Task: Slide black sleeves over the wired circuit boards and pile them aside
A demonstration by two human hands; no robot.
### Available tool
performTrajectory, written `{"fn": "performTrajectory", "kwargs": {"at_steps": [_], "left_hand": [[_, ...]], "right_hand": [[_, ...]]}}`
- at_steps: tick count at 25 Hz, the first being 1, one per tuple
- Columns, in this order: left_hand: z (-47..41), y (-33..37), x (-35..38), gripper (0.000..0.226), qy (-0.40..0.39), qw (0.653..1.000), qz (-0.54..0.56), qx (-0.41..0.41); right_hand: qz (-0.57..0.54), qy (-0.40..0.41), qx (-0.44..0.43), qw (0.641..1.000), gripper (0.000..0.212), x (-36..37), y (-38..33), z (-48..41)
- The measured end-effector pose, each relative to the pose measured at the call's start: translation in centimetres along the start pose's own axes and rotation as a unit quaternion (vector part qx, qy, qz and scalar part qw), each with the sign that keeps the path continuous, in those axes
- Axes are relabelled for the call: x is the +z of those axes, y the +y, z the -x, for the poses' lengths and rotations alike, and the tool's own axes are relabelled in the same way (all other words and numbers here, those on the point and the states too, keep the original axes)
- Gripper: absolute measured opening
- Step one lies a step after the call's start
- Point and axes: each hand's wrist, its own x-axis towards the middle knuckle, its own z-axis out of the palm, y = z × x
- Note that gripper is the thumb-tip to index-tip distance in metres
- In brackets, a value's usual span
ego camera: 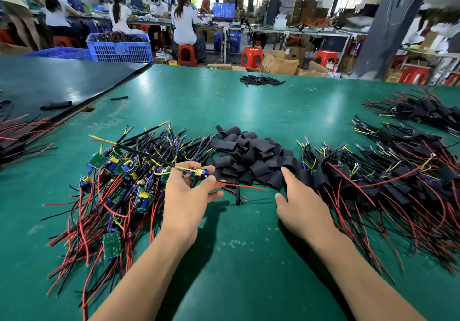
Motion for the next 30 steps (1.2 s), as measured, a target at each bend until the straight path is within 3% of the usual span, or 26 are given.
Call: {"fn": "performTrajectory", "kwargs": {"at_steps": [6,12,14,18,23,30], "left_hand": [[-0.01,0.1,0.01,0.029,0.045,0.996,-0.067,0.028],[-0.17,0.41,-0.09,0.03,0.089,0.993,-0.076,0.023],[-0.16,0.56,-0.22,0.031,0.102,0.992,-0.067,0.032],[-0.24,0.67,-0.38,0.033,0.11,0.992,-0.054,0.031],[-0.28,0.6,-0.26,0.033,0.107,0.993,-0.038,0.038],[-0.44,0.45,-0.45,0.033,0.115,0.991,-0.041,0.051]], "right_hand": [[0.005,0.059,-0.037,0.998,0.04,0.2,-0.45,0.83],[-0.025,0.047,-0.054,0.997,0.02,0.22,0.23,0.49],[-0.047,0.049,-0.069,0.995,0.025,0.25,0.39,0.37],[-0.062,-0.009,-0.096,0.993,0.067,0.3,0.07,0.21],[0.011,-0.056,-0.144,0.988,0.048,-0.22,0.22,0.01],[0.089,-0.032,-0.179,0.979,0.052,-0.6,0.18,0.42]]}}
